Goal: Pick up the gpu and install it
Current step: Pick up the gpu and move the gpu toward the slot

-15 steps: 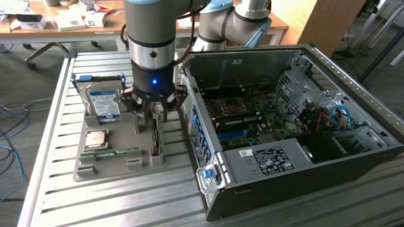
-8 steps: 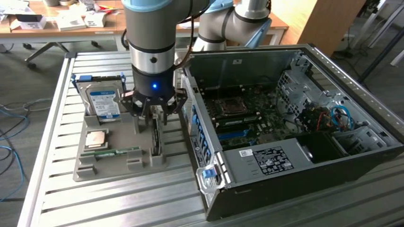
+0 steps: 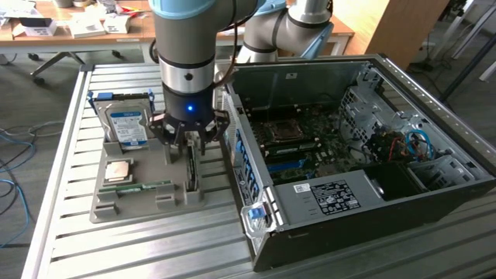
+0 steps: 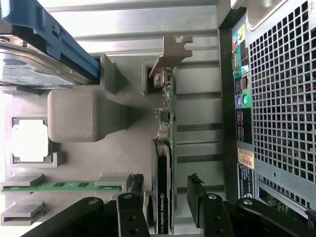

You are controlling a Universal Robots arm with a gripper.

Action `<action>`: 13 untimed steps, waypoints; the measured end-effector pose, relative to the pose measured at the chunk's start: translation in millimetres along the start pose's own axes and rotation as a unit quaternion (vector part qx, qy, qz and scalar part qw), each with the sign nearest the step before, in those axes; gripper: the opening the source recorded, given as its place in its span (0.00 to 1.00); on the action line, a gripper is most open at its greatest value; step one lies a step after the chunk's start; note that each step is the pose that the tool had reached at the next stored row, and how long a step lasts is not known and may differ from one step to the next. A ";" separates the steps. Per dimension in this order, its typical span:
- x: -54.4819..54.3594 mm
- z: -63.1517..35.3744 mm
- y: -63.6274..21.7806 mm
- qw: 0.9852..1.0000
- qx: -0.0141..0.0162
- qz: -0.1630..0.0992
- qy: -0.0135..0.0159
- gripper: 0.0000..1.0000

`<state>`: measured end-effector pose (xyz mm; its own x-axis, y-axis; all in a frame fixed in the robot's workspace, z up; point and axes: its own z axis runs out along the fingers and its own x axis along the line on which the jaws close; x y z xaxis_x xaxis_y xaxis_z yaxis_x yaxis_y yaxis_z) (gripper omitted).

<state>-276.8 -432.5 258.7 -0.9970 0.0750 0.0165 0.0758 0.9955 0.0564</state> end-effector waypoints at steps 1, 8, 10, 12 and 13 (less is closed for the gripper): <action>0.0 1.2 -0.1 1.000 0.000 0.000 0.000 0.49; -0.2 10.6 -0.6 1.000 0.000 0.000 0.000 0.49; -0.2 13.4 -0.7 1.000 0.000 0.000 0.000 0.49; -0.3 16.0 -0.9 1.000 0.000 0.000 0.000 0.49; -0.3 17.0 -1.0 1.000 0.000 0.000 0.000 0.49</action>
<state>-276.8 -432.5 241.7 -0.9970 0.0751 0.0165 0.0759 0.9955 0.0563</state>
